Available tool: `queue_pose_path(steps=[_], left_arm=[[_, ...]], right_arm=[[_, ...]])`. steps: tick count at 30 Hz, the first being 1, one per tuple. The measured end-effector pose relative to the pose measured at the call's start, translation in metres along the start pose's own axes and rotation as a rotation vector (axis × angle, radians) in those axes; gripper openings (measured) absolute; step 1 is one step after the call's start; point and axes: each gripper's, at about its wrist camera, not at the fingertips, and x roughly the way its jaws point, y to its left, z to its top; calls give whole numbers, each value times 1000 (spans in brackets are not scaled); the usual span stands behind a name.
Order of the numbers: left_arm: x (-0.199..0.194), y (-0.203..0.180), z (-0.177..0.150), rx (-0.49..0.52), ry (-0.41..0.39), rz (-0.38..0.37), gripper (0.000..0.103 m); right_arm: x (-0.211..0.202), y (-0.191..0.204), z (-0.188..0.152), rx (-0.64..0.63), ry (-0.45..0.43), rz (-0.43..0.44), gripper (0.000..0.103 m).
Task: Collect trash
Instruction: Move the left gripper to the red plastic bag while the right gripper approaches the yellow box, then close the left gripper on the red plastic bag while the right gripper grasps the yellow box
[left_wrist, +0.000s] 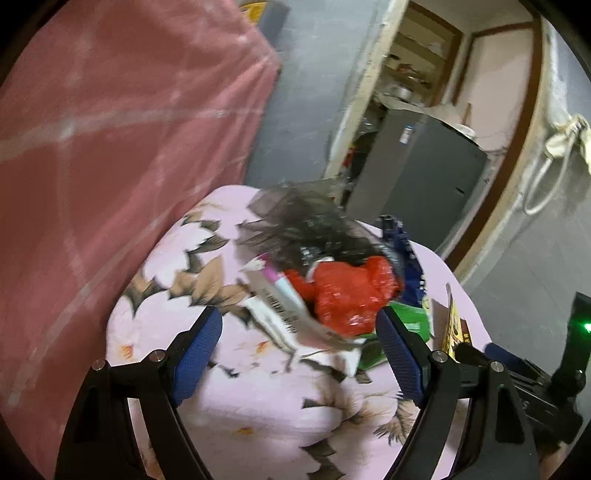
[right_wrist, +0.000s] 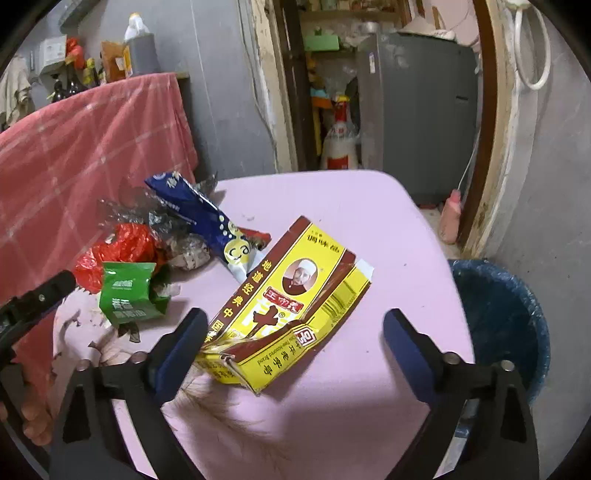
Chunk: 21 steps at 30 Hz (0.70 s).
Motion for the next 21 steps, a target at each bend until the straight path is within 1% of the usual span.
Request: queue_pose_path(steps=[2,4,6,7,9,11,12,13,15,16,17,20,21], left_arm=[[4,-6,2,25,6,-6,68],[11,-9,3,29,20,-17,62],[17,-10,4,29,30,-28,52],[21,-10,4,30,37,-34,49],[24,-12,5,24,51,-47,36],[26,-13,6,21,55,-59,30],[26,-14,6,20,55,-63,23],[27,-15,6,20,58,-66,20],[26,-17,5,23,56,-71,10],[24,-19,3,28,58,-71,9],[22,-20,2,31,56,-68,7],[16,-25,-2,39,55,-72,4],[14,-25,-3,41,52,-69,3]], right_arm=[[5,0,0,2,24,6,80],[6,0,-1,8,32,13,79],[6,-2,-2,19,39,24,76],[6,-3,-2,25,45,31,76],[6,-6,-4,47,52,55,75],[4,-9,-5,59,51,67,74],[3,-10,-6,62,51,70,74],[3,-10,-6,65,51,72,74],[2,-9,-7,65,47,79,70],[1,-7,-7,60,44,85,68],[1,-6,-7,59,45,99,62],[1,-2,-6,59,44,109,58],[1,-1,-6,58,42,115,56]])
